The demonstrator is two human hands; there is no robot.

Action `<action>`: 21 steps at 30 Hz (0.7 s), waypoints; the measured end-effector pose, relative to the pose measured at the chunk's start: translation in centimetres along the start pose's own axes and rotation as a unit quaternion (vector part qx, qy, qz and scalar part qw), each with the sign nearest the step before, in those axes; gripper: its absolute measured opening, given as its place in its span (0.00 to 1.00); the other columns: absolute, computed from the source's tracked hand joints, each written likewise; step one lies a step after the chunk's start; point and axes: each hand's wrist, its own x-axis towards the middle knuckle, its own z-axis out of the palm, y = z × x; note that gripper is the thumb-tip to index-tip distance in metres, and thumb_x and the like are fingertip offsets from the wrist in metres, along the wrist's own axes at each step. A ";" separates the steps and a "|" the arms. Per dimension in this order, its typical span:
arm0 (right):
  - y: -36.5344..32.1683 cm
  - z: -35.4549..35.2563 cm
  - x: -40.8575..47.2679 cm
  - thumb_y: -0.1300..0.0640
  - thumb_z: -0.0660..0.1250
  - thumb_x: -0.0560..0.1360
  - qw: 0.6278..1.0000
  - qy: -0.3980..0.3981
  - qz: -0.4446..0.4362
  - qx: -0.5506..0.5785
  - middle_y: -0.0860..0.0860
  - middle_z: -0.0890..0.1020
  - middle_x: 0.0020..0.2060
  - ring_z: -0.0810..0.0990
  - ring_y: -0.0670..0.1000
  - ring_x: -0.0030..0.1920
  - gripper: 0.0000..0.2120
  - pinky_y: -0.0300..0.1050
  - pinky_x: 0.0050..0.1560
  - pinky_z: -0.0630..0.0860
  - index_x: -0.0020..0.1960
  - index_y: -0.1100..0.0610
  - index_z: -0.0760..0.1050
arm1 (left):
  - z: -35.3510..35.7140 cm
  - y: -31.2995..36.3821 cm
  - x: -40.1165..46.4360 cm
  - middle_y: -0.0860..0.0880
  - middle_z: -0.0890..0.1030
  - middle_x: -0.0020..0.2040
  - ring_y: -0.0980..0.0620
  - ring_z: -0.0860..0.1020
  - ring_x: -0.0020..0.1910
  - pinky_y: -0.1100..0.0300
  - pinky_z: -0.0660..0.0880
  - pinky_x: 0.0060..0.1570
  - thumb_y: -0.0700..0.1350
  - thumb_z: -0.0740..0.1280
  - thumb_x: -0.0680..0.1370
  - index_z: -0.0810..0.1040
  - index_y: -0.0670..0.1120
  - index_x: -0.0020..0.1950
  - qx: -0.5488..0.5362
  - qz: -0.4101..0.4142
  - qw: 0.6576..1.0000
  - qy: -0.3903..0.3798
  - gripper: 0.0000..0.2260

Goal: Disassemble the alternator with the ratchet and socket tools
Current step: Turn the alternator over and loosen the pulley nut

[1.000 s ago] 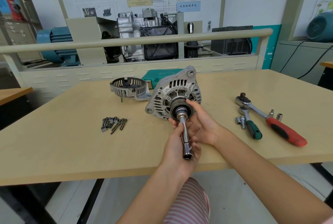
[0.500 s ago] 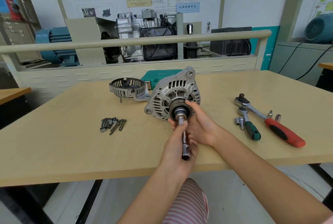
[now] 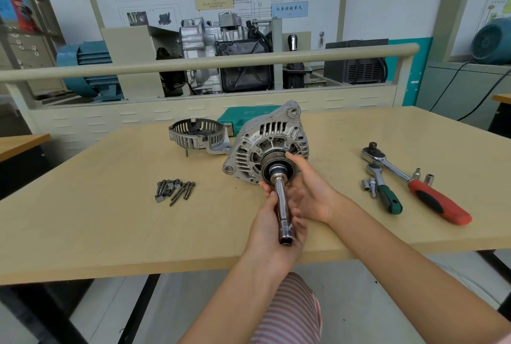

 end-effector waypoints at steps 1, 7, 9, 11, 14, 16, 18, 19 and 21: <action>0.0 0.0 0.0 0.42 0.66 0.66 1.000 0.003 -0.002 -0.002 0.57 0.82 0.44 0.83 0.51 0.37 0.28 0.40 0.39 0.80 0.55 0.63 0.76 | 0.1 0.0 0.0 0.46 0.79 0.33 0.57 0.71 0.18 0.70 0.66 0.15 0.48 0.60 0.80 0.77 0.41 0.45 0.002 0.001 1.000 0.002 0.12; 0.1 -0.1 0.2 0.41 0.62 0.72 1.000 0.013 -0.018 -0.019 0.58 0.80 0.46 0.80 0.51 0.39 0.28 0.42 0.43 0.78 0.60 0.62 0.73 | 0.1 -0.5 0.3 0.48 0.72 0.30 0.59 0.71 0.19 0.70 0.70 0.18 0.39 0.66 0.77 0.76 0.42 0.45 0.026 0.058 0.997 0.031 0.02; 0.1 0.0 0.2 0.41 0.63 0.71 0.999 0.017 -0.018 -0.027 0.58 0.80 0.46 0.81 0.51 0.37 0.28 0.42 0.40 0.79 0.60 0.62 0.73 | 0.2 -0.3 0.3 0.47 0.73 0.31 0.58 0.71 0.19 0.68 0.71 0.18 0.40 0.65 0.78 0.76 0.41 0.45 0.009 0.058 0.998 0.025 0.04; 0.0 -0.1 0.1 0.41 0.65 0.67 0.999 0.016 -0.010 -0.029 0.57 0.81 0.44 0.82 0.51 0.35 0.28 0.40 0.33 0.78 0.57 0.61 0.74 | 0.3 -0.2 0.1 0.46 0.72 0.30 0.57 0.70 0.18 0.64 0.73 0.19 0.42 0.62 0.80 0.76 0.40 0.47 -0.012 0.048 0.999 0.007 0.06; 0.0 -0.2 0.2 0.38 0.65 0.64 0.998 0.015 -0.001 -0.062 0.56 0.82 0.42 0.80 0.49 0.34 0.30 0.38 0.34 0.75 0.54 0.60 0.76 | 0.4 -0.1 0.1 0.44 0.75 0.28 0.54 0.73 0.18 0.61 0.74 0.18 0.44 0.59 0.81 0.75 0.39 0.48 -0.037 0.032 0.999 -0.002 0.10; 0.0 -0.4 0.4 0.39 0.66 0.64 0.998 0.015 -0.006 -0.054 0.57 0.82 0.42 0.79 0.51 0.37 0.30 0.38 0.40 0.76 0.54 0.61 0.76 | 0.5 -0.2 0.1 0.43 0.78 0.28 0.52 0.76 0.20 0.60 0.75 0.19 0.44 0.60 0.81 0.76 0.37 0.45 -0.038 0.038 0.999 0.001 0.12; 0.0 -0.5 0.6 0.39 0.67 0.63 0.999 0.019 -0.014 -0.042 0.58 0.83 0.45 0.78 0.52 0.41 0.30 0.40 0.50 0.74 0.54 0.61 0.76 | 0.6 -0.4 0.0 0.44 0.78 0.28 0.53 0.77 0.22 0.60 0.76 0.21 0.42 0.63 0.80 0.76 0.37 0.43 -0.028 0.057 0.998 0.000 0.10; 0.0 -0.6 0.7 0.40 0.67 0.63 0.999 0.020 -0.016 -0.039 0.58 0.83 0.46 0.79 0.52 0.42 0.30 0.41 0.51 0.75 0.54 0.61 0.77 | 0.6 -0.5 0.0 0.44 0.78 0.28 0.53 0.77 0.23 0.60 0.76 0.22 0.40 0.65 0.78 0.77 0.38 0.44 -0.022 0.068 0.997 -0.001 0.07; 0.1 -0.6 0.8 0.40 0.67 0.64 0.999 0.013 -0.013 -0.034 0.58 0.82 0.46 0.81 0.51 0.40 0.30 0.42 0.45 0.79 0.56 0.61 0.76 | 0.5 -0.6 0.0 0.45 0.77 0.28 0.55 0.76 0.24 0.60 0.77 0.23 0.34 0.66 0.76 0.78 0.37 0.45 -0.011 0.080 0.997 -0.001 0.02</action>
